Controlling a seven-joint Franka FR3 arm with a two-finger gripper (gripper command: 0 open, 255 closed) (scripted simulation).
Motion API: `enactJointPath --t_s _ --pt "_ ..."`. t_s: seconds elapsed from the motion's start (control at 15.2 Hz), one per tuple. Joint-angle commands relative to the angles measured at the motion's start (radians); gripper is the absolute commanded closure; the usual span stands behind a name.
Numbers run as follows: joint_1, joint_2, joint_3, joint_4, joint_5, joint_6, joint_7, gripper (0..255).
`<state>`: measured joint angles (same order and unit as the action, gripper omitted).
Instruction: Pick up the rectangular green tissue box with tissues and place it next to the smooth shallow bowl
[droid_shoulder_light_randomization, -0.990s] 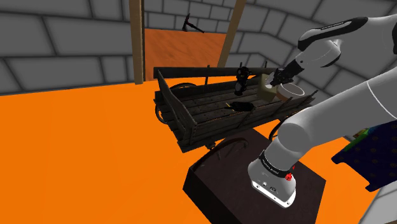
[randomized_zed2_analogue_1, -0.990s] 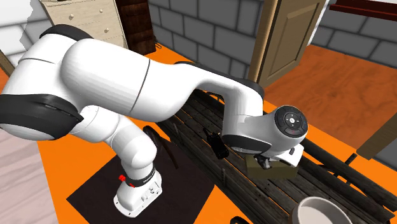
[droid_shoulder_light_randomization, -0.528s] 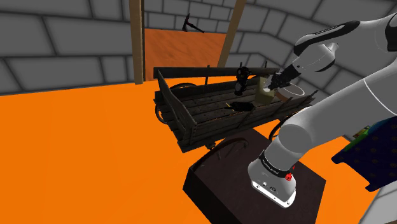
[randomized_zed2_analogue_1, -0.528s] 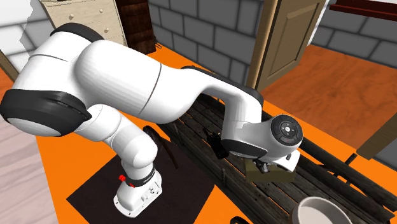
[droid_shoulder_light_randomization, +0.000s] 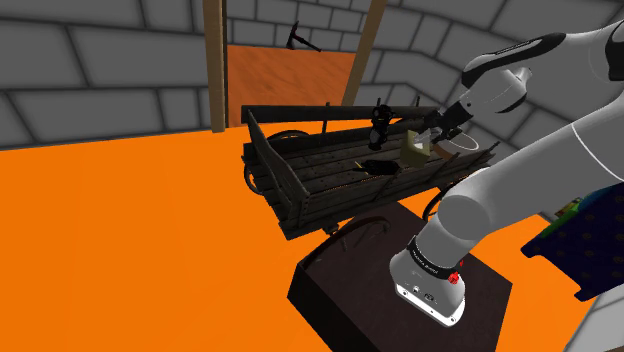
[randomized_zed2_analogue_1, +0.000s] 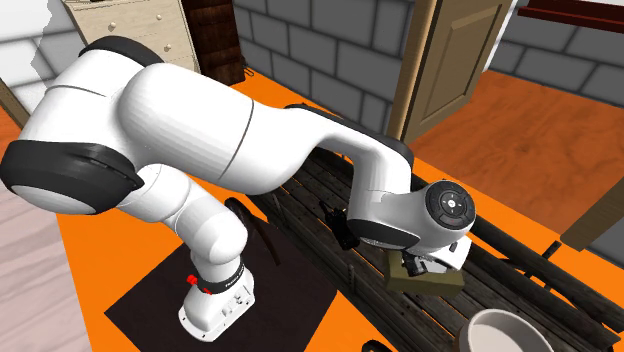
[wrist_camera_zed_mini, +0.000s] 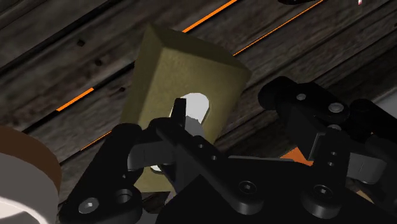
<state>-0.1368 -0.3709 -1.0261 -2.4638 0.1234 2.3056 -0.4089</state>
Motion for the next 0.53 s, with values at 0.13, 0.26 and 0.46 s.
enactJointPath --t_s 0.13,0.26,0.46 --pt "0.002 0.002 -0.002 0.001 0.002 0.0 -0.001 0" --pt "-0.049 -0.045 0.038 0.031 -0.044 -0.07 0.032 0" --pt "-0.085 -0.08 0.067 0.064 -0.073 -0.133 0.053 0"
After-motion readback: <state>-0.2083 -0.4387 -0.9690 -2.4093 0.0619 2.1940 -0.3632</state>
